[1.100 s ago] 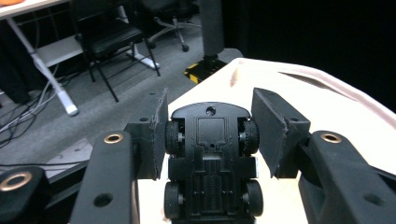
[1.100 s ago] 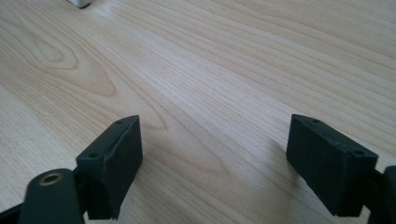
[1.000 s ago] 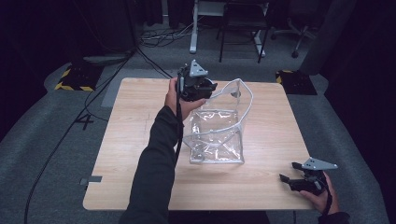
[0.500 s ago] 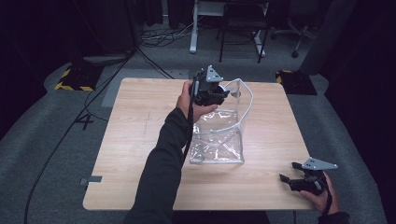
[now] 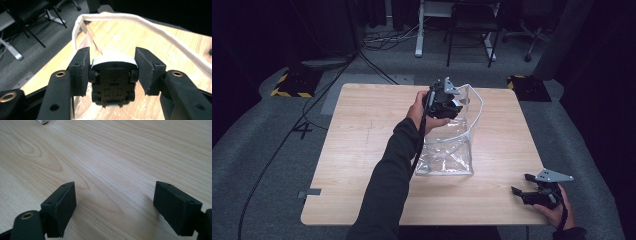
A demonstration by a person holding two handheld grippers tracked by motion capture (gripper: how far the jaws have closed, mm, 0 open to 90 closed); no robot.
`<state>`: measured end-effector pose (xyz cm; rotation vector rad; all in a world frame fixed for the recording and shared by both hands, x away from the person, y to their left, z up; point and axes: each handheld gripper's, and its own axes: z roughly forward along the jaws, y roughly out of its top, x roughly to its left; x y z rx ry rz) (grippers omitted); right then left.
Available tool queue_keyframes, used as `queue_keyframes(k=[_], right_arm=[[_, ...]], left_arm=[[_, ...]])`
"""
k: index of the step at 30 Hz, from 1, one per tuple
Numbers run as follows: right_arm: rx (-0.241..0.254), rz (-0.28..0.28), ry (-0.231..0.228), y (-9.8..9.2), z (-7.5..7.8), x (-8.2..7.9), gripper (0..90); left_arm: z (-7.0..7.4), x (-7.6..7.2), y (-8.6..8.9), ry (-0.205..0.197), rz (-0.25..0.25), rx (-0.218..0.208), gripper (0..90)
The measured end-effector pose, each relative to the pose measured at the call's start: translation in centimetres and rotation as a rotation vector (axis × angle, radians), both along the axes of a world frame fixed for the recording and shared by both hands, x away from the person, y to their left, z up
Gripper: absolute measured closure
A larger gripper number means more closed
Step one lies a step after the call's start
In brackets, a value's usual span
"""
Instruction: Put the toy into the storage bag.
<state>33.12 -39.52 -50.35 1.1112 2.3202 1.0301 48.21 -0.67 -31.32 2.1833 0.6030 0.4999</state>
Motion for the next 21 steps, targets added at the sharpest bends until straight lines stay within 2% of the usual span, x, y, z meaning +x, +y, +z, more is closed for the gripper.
queue_keyframes(k=[7,13,16,19,20,21], right_arm=[[0.001,-0.001,0.003,0.01,0.02,-0.02,18.6],[0.002,-0.002,0.002,0.02,0.01,-0.02,18.6],[0.003,-0.002,0.003,0.03,0.01,-0.02,18.6],[-0.001,0.000,0.002,0.00,0.02,-0.01,18.6],[-0.001,0.002,0.002,-0.02,0.02,-0.01,18.6],[-0.001,0.002,0.002,-0.02,0.02,-0.01,18.6]], left_arm=[[-0.47,0.17,-0.22,0.040,-0.018,0.050,48.5],[-0.58,0.26,0.15,0.060,-0.021,0.117,48.5],[-0.66,0.31,0.53,0.094,-0.033,0.136,48.5],[-0.83,0.20,0.59,0.106,-0.030,0.139,48.4],[-0.85,0.14,0.66,0.117,-0.040,0.164,48.5],[-0.85,0.14,0.66,0.117,-0.040,0.164,48.4]])
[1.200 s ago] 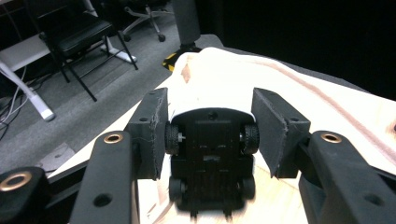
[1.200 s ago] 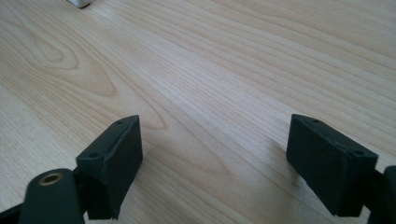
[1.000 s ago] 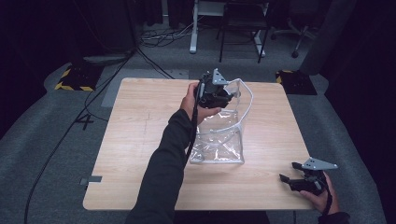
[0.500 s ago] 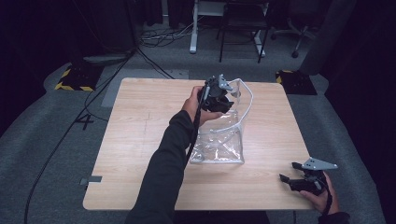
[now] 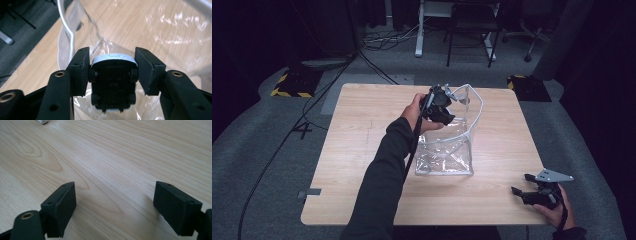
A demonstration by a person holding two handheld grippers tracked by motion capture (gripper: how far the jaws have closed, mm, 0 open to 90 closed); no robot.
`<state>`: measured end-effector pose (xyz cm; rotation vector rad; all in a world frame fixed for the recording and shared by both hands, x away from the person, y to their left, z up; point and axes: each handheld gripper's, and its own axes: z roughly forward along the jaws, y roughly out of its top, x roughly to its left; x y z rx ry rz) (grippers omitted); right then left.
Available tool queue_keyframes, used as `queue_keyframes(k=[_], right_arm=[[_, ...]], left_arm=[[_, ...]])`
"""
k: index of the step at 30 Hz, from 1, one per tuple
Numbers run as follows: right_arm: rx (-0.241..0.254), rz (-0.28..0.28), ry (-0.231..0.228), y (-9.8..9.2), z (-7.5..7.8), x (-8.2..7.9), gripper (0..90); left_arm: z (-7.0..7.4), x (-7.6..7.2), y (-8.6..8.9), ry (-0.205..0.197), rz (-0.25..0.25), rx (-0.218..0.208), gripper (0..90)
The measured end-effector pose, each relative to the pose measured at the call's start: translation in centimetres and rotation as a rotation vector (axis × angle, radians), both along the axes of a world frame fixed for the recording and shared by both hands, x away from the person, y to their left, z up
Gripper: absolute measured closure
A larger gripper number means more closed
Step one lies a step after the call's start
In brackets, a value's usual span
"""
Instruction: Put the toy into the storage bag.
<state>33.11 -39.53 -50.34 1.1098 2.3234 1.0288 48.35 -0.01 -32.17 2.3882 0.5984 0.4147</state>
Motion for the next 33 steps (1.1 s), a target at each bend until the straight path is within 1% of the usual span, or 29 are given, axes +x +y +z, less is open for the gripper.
queue_keyframes(k=[1,2,3,4,5,6,7,8,9,12,13,14,15,16,17,18,19,20,21,22,24,25,26,27,29,30,31,32,33], right_arm=[[0.004,-0.004,0.001,0.0,0.0,0.0,18.6],[0.004,-0.005,0.001,0.0,0.0,0.0,18.6],[0.003,-0.004,0.001,0.0,0.0,0.0,18.6],[0.003,-0.004,0.001,0.0,0.0,0.0,18.6],[0.003,-0.004,0.001,0.0,0.0,0.0,18.6],[0.003,-0.004,0.001,0.0,0.0,0.0,18.6],[0.004,-0.004,0.001,0.0,0.0,0.0,18.6],[0.004,-0.004,0.001,0.0,0.0,0.0,18.6],[0.004,-0.004,0.001,0.0,0.0,0.0,18.6],[0.004,-0.005,0.002,0.0,0.0,0.0,18.6],[0.002,-0.003,0.001,0.0,0.0,0.0,18.6],[0.004,-0.004,0.001,0.0,0.0,0.0,18.6],[0.004,-0.004,0.001,0.0,0.0,0.0,18.6],[0.001,-0.001,0.001,0.0,0.0,0.0,18.6],[0.002,-0.003,0.001,0.0,0.0,0.0,18.6],[0.003,-0.004,0.001,0.0,0.0,0.0,18.6],[-0.001,0.000,0.000,0.0,0.0,0.0,18.6],[-0.001,0.000,0.000,0.0,0.0,0.0,18.6],[0.003,-0.004,0.001,0.0,0.0,0.0,18.6],[0.002,-0.002,0.001,0.0,0.0,0.0,18.6],[0.004,-0.004,0.001,0.0,0.0,0.0,18.6],[0.004,-0.004,0.001,0.0,0.0,0.0,18.6],[0.003,-0.004,0.001,0.0,0.0,0.0,18.6],[0.004,-0.005,0.001,0.0,0.0,0.0,18.6],[0.001,-0.002,0.000,0.0,0.0,0.0,18.6],[0.002,-0.001,0.001,0.0,0.0,0.0,18.6],[0.004,-0.004,0.001,0.0,0.0,0.0,18.6],[0.004,-0.004,0.001,0.0,0.0,0.0,18.6],[0.003,-0.004,0.001,0.0,0.0,0.0,18.6]], left_arm=[[0.0,0.0,0.0,0.002,-0.006,0.008,48.4],[0.0,-0.1,0.2,0.013,-0.014,0.029,48.4],[0.0,-0.2,0.2,0.020,-0.013,0.036,48.4],[0.0,-0.2,0.2,0.020,-0.013,0.036,48.4],[0.0,-0.3,0.4,0.034,-0.022,0.045,48.4],[0.0,-0.3,0.4,0.034,-0.022,0.045,48.4],[-0.2,-0.2,0.4,0.022,-0.027,0.036,48.4],[-0.2,-0.2,0.6,0.027,-0.035,0.061,48.4],[-0.2,-0.2,0.8,0.032,-0.054,0.087,48.4],[-0.3,-0.4,1.1,0.036,-0.046,0.092,48.4],[-0.3,-0.3,1.2,0.034,-0.057,0.083,48.4],[-0.5,-0.6,1.2,0.039,-0.033,0.048,48.4],[-0.5,-0.6,1.2,0.039,-0.033,0.048,48.4],[-0.3,-0.6,1.4,0.050,-0.048,0.090,48.4],[-0.5,-0.6,1.6,0.033,-0.054,0.087,48.4],[-0.7,-0.7,1.6,0.032,-0.045,0.064,48.4],[-0.6,-0.6,1.8,0.041,-0.061,0.082,48.4],[-0.6,-0.6,1.8,0.041,-0.061,0.082,48.4],[-0.7,-0.7,1.8,0.032,-0.061,0.093,48.4],[-0.9,-0.8,2.0,0.041,-0.054,0.096,48.4],[-0.9,-0.8,2.0,0.037,-0.060,0.097,48.4],[-1.0,-0.9,2.1,0.053,-0.053,0.104,48.4],[-1.1,-1.0,2.1,0.050,-0.042,0.100,48.3],[-1.0,-0.9,2.2,0.050,-0.056,0.103,48.4],[-1.0,-0.9,2.2,0.048,-0.052,0.105,48.4],[-1.0,-0.7,2.2,0.033,-0.061,0.102,48.4],[-1.0,-0.7,2.3,0.034,-0.064,0.105,48.3],[-1.0,-0.7,2.3,0.035,-0.056,0.108,48.3],[-1.0,-0.5,2.4,0.043,-0.053,0.107,48.3]])
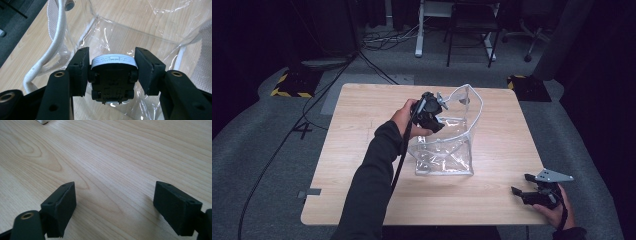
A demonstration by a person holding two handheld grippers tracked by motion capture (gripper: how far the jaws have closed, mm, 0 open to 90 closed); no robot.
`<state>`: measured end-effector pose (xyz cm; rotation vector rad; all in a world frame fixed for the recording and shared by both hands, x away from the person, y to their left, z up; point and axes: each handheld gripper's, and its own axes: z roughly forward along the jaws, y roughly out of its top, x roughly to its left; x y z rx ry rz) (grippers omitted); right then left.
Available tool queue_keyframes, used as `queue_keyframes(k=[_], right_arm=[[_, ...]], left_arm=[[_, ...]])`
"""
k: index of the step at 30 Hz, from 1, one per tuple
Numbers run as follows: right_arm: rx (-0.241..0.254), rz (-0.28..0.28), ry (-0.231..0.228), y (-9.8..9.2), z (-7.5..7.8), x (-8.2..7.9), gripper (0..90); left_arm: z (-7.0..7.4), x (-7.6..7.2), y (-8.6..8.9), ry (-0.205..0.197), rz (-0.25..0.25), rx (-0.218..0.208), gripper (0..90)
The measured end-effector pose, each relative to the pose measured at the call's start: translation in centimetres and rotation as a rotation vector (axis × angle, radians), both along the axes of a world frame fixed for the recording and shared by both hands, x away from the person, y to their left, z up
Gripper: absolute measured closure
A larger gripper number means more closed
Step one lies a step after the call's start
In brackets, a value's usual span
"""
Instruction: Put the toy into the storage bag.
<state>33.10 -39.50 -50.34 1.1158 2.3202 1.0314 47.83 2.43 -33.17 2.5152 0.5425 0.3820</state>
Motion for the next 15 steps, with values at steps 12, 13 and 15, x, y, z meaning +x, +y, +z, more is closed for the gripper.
queue_keyframes(k=[12,13,15], right_arm=[[0.000,-0.001,0.000,0.01,0.00,-0.01,18.6],[0.000,-0.001,0.000,0.00,0.00,0.00,18.6],[0.001,-0.001,0.000,0.01,0.00,0.00,18.6]], left_arm=[[-0.60,0.77,-0.16,0.001,0.024,0.028,48.2],[-0.65,0.81,-0.13,0.012,0.025,0.021,48.2],[-0.79,0.92,-0.19,0.002,0.030,0.026,48.2]])
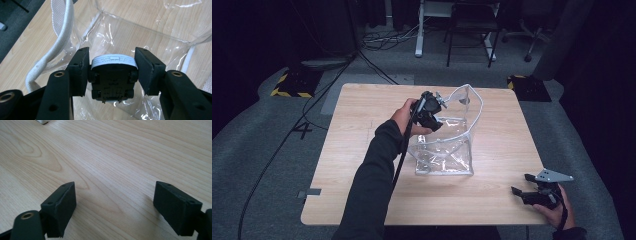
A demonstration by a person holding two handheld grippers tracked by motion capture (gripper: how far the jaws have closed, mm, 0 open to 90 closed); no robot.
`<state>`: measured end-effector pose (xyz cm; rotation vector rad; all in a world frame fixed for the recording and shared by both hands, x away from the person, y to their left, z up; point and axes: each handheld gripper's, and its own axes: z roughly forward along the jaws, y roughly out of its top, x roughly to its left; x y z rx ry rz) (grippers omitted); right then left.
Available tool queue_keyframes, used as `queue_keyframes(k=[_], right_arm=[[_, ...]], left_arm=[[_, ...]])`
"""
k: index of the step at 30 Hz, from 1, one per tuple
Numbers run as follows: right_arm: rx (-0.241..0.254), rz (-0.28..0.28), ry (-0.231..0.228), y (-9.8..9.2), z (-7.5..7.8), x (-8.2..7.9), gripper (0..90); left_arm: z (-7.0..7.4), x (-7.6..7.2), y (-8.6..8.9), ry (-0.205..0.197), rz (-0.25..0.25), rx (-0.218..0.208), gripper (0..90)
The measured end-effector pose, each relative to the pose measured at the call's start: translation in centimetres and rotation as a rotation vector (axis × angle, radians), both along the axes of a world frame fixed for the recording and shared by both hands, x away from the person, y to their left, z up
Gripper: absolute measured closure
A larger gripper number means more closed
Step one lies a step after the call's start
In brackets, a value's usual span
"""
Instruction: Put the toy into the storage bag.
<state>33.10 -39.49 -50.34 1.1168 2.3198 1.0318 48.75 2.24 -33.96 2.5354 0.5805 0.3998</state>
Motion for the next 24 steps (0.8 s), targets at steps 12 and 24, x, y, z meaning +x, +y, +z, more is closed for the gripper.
queue_keyframes(k=[12,24], right_arm=[[-0.002,0.002,0.001,-0.01,0.01,-0.01,18.6],[-0.003,0.004,0.000,-0.04,0.01,0.00,18.6]], left_arm=[[-0.22,0.21,-0.53,-0.007,0.036,-0.017,47.4],[0.24,0.39,-0.76,-0.037,0.025,-0.025,48.5]])
